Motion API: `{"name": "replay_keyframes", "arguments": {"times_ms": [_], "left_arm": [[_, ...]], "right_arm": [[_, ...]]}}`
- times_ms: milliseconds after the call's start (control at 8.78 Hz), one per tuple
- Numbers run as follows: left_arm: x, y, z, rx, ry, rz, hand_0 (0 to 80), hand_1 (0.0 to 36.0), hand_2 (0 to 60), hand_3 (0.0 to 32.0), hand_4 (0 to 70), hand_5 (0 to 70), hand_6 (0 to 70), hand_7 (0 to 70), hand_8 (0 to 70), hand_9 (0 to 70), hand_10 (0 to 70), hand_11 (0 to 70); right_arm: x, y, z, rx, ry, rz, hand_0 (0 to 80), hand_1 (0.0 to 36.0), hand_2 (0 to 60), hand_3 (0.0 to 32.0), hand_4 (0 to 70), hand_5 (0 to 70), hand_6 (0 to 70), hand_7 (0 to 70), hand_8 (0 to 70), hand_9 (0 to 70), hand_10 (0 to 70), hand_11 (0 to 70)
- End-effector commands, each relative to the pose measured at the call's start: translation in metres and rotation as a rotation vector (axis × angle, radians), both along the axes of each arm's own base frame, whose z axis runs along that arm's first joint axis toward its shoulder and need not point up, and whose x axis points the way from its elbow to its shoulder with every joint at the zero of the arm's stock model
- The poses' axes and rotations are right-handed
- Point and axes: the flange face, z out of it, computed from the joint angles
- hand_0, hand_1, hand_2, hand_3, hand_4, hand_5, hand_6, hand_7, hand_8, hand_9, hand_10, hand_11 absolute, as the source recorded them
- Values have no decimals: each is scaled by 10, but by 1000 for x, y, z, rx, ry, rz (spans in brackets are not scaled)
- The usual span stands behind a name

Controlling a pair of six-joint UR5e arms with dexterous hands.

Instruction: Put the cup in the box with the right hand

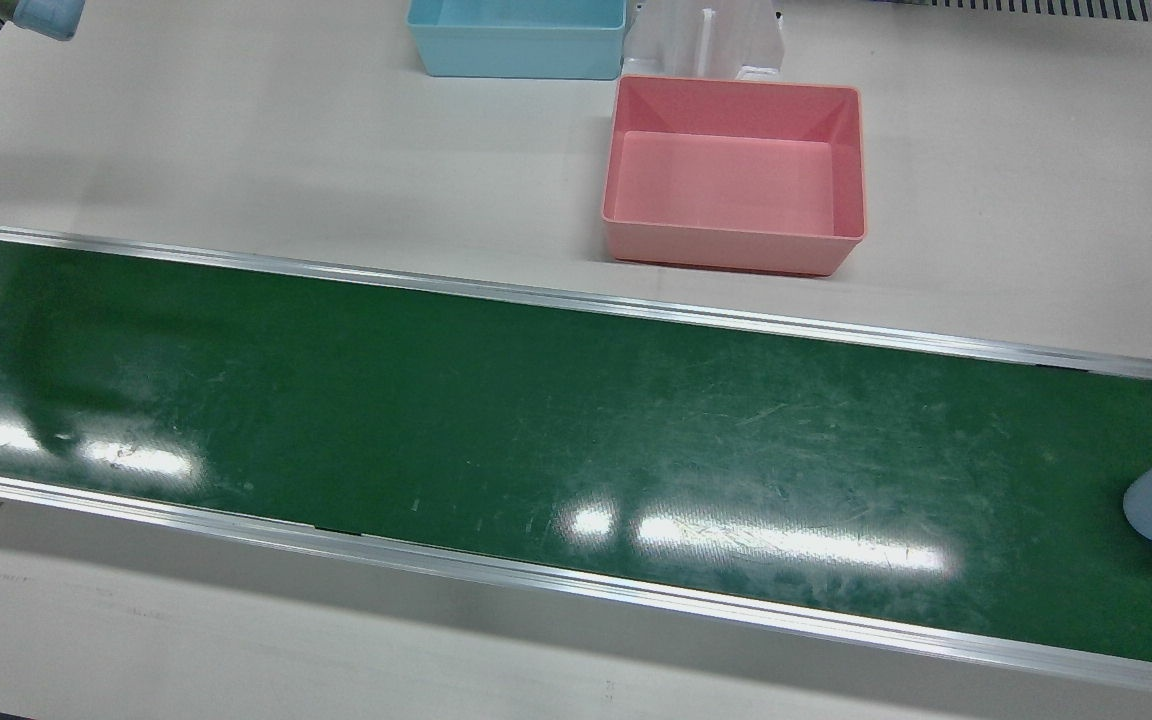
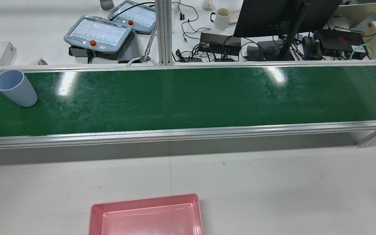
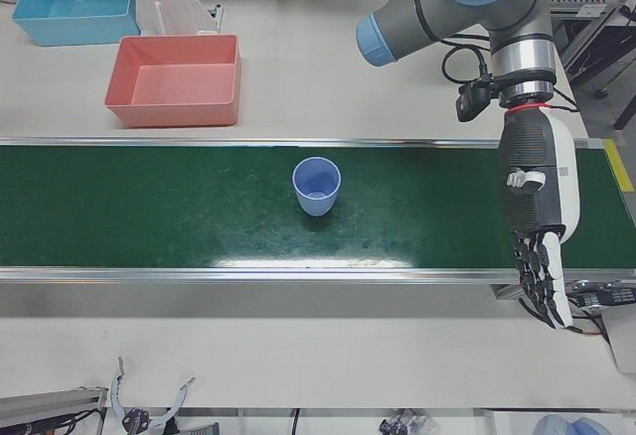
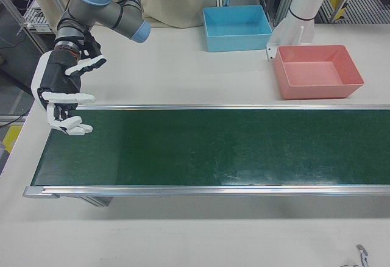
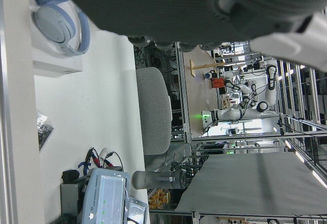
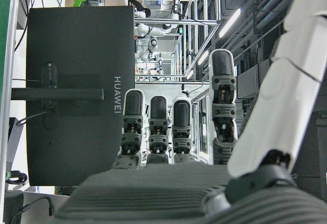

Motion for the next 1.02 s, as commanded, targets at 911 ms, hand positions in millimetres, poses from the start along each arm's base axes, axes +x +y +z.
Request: {"name": "replay_keyframes", "arguments": {"times_ms": [911], "left_arm": [[1, 0, 3, -6, -1, 2, 0, 0, 0, 0, 0, 0, 0, 0, 0, 0, 0, 0]], "right_arm": [[0, -1, -4, 7, 0, -1, 521, 133, 36, 0, 668, 60, 155, 573, 206, 338, 241, 351]]}}
